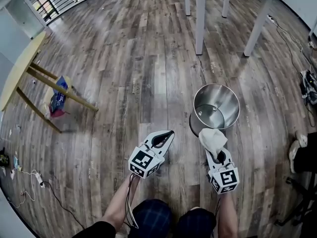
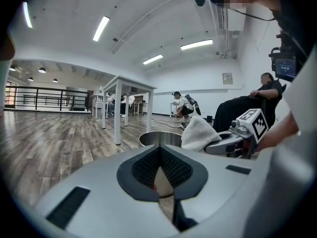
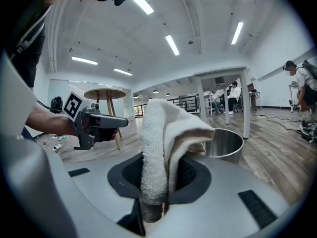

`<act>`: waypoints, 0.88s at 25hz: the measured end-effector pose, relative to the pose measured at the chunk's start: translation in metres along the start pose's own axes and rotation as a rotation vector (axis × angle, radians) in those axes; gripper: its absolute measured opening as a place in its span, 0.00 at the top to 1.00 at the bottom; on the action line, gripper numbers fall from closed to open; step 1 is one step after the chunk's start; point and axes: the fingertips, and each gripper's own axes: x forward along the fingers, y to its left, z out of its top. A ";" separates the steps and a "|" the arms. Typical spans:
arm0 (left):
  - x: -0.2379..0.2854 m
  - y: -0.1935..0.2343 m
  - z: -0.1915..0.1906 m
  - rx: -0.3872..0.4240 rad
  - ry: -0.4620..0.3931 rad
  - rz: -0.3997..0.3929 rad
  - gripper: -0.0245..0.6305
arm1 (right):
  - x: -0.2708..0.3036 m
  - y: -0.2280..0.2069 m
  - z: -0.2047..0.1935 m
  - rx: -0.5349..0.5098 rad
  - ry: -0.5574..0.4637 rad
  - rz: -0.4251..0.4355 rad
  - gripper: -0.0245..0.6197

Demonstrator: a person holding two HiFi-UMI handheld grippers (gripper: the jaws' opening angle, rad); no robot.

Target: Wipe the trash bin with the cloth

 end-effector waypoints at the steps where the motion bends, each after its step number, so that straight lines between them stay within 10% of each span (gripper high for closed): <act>1: 0.001 0.002 -0.007 0.003 0.000 0.004 0.96 | 0.003 -0.002 -0.006 0.000 -0.006 -0.004 0.83; 22: 0.008 0.015 -0.059 -0.001 -0.044 0.042 0.96 | 0.112 0.029 -0.057 -0.073 0.026 0.085 0.83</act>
